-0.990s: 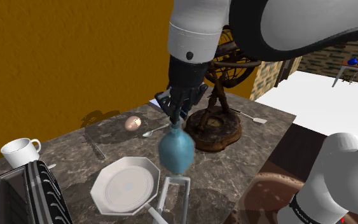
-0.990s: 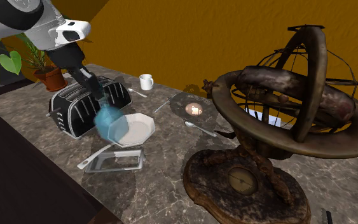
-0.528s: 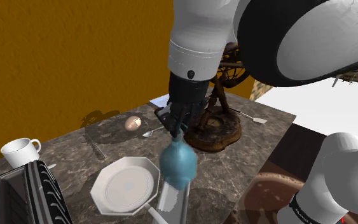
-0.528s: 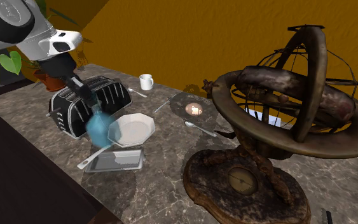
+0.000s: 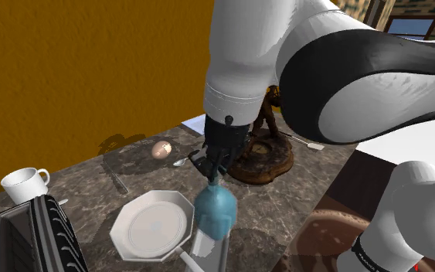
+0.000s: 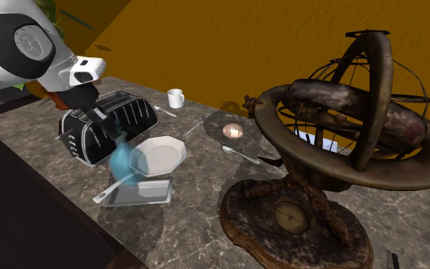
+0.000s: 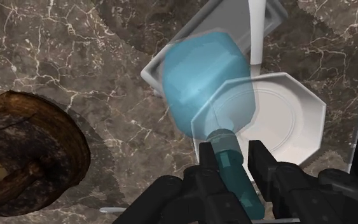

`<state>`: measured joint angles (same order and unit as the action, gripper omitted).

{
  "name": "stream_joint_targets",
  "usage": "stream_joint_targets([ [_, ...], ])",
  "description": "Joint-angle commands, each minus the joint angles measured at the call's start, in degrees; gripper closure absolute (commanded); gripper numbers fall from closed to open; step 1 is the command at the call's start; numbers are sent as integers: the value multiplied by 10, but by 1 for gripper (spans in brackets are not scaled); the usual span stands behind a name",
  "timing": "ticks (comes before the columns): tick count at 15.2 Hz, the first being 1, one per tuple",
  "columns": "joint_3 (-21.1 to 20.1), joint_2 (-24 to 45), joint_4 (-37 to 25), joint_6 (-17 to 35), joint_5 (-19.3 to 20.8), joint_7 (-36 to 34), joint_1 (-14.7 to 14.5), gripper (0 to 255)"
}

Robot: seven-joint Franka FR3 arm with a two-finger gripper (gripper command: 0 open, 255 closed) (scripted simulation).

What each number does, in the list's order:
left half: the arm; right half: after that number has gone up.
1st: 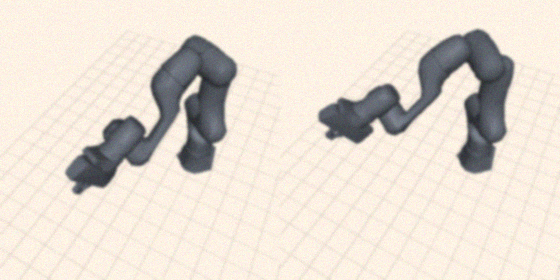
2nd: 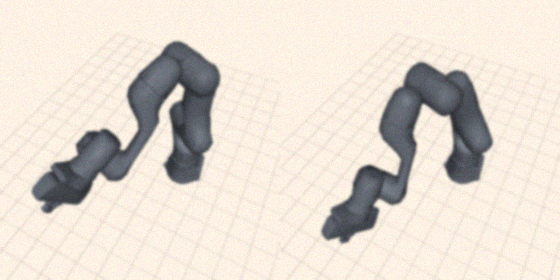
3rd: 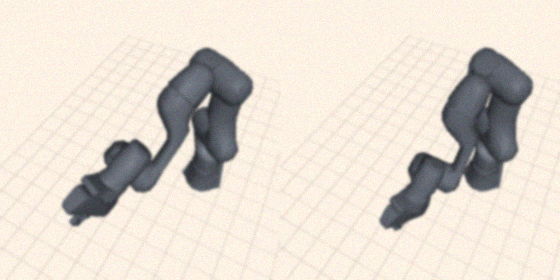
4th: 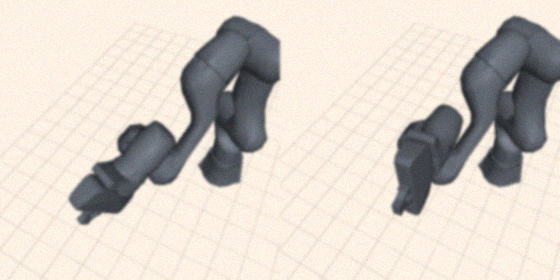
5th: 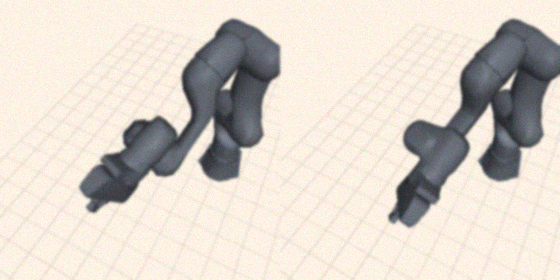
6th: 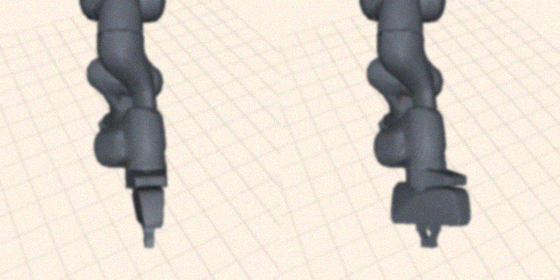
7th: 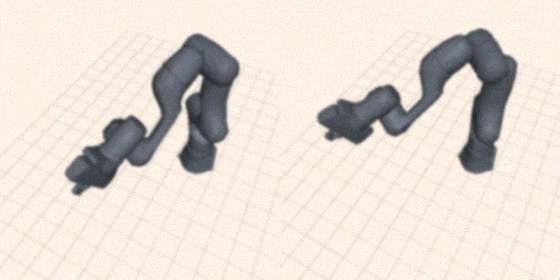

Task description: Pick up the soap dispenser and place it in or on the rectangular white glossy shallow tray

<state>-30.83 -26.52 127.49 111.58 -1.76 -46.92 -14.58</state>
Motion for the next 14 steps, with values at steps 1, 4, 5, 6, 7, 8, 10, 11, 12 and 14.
stream_joint_targets([
  [1, -2, -1, 17, 16, -1, -2, -1, 255],
  [4, -6, 2, 38, 39, -1, -6, -2, 255],
  [5, -7, 3, 44, 47, -1, -7, -2, 255],
  [6, -9, 4, 51, 55, -1, -9, -2, 255],
  [7, -10, 6, 57, 63, 0, -11, -1, 255],
  [8, -12, 8, 63, 71, 0, -12, -1, 255],
  [10, -16, 12, 76, 86, 1, -16, -1, 255],
  [11, -17, 14, 82, 94, 2, -18, -1, 255],
  [12, -19, 16, 88, 102, 2, -20, 0, 255],
  [14, -23, 21, 99, 118, 4, -24, 1, 255],
])
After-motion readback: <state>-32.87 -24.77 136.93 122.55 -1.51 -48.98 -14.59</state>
